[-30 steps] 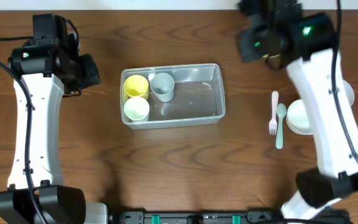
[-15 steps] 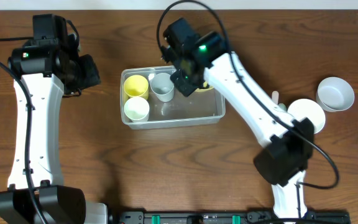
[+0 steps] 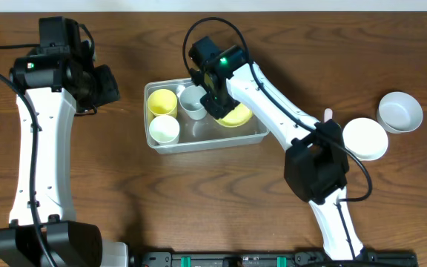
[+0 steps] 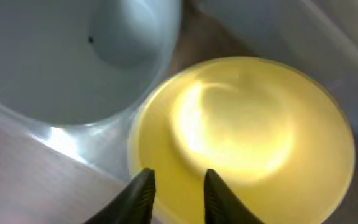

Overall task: Pack container
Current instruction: 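Carry the yellow bowl into the container's right side and release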

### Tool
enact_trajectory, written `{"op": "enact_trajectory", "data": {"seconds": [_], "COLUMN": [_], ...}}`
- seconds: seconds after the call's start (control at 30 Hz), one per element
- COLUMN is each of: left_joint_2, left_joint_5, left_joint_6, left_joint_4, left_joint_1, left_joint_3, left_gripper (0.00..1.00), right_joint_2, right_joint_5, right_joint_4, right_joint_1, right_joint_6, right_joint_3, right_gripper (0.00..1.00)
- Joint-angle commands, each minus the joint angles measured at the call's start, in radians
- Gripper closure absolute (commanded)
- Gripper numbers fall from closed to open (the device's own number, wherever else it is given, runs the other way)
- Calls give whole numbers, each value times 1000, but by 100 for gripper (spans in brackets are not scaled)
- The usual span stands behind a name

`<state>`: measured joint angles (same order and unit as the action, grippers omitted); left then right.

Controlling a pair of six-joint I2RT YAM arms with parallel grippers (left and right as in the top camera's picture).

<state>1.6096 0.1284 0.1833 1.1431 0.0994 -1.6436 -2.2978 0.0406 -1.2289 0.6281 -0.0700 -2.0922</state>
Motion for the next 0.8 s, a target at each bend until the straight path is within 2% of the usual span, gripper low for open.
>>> {"op": "enact_trajectory", "data": {"seconds": [0.0,0.17,0.37,0.43,0.57,0.67,0.77], "left_joint_2": [5,5,5,5,5,5,5], "left_joint_5": [3,3,3,3,3,3,3], "left_joint_6": [2,2,2,2,2,2,2], "left_joint_4": [0,0,0,0,0,2,6], "left_joint_1": [0,0,0,0,0,0,0], "left_joint_3": [4,4,4,4,4,4,4], "left_gripper": [53,53,54,54,54,54,54], "right_joint_2": [2,39,270,358,505,553,549], "right_joint_5": [8,16,91,91,90,81,60], "right_joint_4": [5,-49,-78,-82,-130,-201,-280], "right_joint_1": [-20,-42,-147,-208,-380,-519,-644], "right_joint_6": [1,8,121,169,304,383,400], "right_joint_3": [-2,-16,-29,-29,-29,-29,-20], "right_gripper": [67,69,64,62,49,44,39]}}
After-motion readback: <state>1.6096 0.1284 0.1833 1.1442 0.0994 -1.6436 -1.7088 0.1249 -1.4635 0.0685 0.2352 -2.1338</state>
